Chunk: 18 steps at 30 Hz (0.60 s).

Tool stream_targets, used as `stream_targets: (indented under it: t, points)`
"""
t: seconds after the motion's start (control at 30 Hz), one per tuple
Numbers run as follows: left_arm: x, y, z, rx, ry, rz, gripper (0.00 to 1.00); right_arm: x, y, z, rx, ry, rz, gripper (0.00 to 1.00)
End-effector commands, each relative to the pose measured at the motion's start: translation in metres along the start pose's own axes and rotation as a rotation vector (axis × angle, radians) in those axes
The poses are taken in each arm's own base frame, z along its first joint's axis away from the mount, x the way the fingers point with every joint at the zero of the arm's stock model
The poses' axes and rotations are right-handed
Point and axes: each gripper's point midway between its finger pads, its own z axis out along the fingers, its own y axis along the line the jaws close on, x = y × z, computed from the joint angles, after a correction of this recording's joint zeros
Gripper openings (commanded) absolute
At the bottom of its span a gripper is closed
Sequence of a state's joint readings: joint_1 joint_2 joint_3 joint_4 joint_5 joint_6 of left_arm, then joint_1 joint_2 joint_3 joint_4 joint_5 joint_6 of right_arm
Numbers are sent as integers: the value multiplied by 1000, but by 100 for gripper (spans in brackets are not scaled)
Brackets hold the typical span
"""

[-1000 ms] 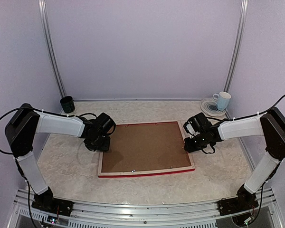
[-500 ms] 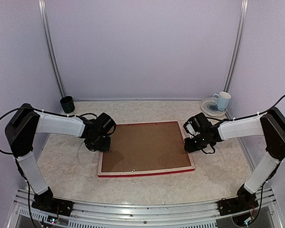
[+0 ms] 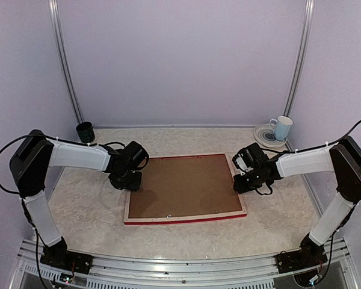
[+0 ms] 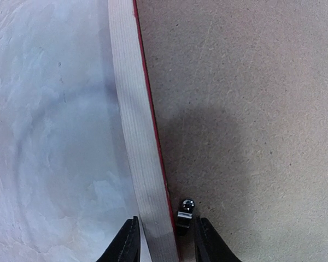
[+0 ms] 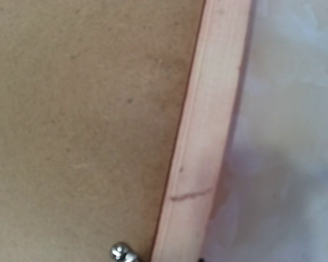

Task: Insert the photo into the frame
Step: Press the fastener onto the backboard.

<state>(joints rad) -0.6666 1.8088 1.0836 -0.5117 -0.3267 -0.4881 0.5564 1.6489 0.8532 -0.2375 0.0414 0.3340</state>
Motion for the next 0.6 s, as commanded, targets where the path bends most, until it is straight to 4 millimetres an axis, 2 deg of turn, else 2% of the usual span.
stream_targets:
  t: [0.0, 0.57]
  points:
    - [15, 0, 16, -11, 73, 36, 34, 10, -1, -2, 6, 22, -23, 22]
    - [39, 9, 20, -2, 132, 30, 20, 9, -2, -3, 8, 15, -22, 22]
